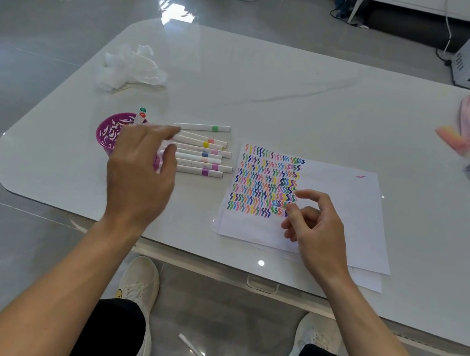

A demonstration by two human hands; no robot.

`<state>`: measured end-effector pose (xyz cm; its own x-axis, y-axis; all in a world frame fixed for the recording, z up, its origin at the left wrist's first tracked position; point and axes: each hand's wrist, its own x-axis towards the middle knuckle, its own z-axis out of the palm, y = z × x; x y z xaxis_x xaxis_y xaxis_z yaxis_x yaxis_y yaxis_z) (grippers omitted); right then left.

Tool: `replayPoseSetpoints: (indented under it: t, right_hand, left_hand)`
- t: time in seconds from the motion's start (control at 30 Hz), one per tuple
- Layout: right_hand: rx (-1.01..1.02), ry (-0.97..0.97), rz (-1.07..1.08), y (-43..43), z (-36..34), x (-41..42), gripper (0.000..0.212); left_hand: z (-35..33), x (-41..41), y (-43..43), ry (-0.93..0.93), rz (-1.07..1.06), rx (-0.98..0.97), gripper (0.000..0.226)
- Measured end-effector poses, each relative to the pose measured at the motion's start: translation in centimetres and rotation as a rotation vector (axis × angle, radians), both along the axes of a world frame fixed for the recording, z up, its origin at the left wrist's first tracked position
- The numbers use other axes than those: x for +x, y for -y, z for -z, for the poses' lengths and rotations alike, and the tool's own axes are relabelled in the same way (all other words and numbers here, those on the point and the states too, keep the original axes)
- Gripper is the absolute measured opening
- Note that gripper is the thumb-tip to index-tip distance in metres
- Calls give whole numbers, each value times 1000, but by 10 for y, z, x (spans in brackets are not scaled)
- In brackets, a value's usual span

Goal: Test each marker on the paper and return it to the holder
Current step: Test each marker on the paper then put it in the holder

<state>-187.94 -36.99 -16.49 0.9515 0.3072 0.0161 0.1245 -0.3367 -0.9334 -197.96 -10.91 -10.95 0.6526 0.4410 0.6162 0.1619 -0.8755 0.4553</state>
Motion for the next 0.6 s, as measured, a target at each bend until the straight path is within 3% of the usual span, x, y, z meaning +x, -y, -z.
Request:
replayPoseSetpoints:
  t: [0.1, 0.23, 0.6]
  right_hand:
    - [-2, 4, 16, 2, 0, 1, 18]
    - [-18, 14, 46, 6, 1, 3, 17]
    - [-47, 25, 46, 14, 2, 5, 16]
  left_hand:
    - [6, 6, 10, -38, 118, 29, 20]
    - [19, 15, 18, -231, 192, -30, 18]
    - [45, 35, 25, -664, 144, -62, 44]
